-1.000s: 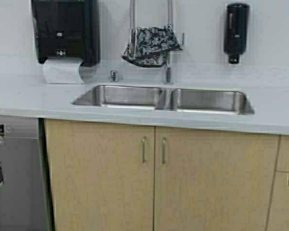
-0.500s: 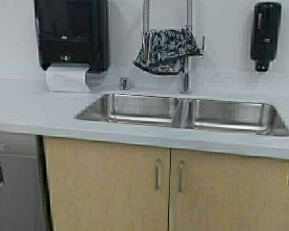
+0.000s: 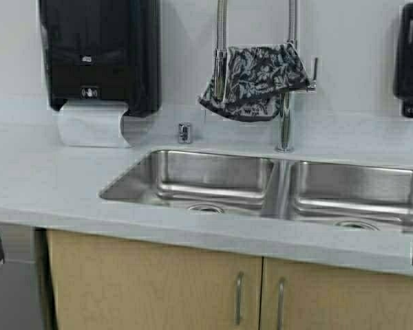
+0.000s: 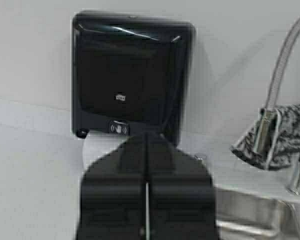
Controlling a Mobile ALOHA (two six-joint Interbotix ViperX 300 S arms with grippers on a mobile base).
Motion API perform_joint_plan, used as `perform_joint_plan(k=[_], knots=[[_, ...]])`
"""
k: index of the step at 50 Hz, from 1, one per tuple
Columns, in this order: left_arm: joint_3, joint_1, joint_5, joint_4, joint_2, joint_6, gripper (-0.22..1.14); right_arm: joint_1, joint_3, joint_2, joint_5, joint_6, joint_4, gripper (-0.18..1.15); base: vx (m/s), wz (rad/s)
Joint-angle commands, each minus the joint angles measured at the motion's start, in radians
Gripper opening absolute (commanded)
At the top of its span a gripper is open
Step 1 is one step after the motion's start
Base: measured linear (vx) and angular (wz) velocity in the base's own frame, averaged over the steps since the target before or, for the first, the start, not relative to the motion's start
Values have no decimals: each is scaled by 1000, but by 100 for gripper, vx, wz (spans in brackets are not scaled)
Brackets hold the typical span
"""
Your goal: Get the cloth and wipe up the spill under the wine glass
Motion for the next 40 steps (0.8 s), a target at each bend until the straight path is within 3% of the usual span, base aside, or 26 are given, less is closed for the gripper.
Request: perform_joint_plan(k=[1, 13, 26, 40], knots=[[-9, 2, 3, 3, -12, 2, 2, 72, -51, 63, 18, 3, -2, 5, 32, 1], [-6, 2, 3, 0, -18, 3, 2, 152, -104, 253, -41, 2, -2, 5, 31, 0], [-9, 2, 3, 2, -21, 3, 2, 186, -81, 474, -293, 5, -2, 5, 26, 2], [-12, 2, 3, 0, -40, -5, 2, 202, -21, 666, -449, 5, -3, 9, 24, 6]])
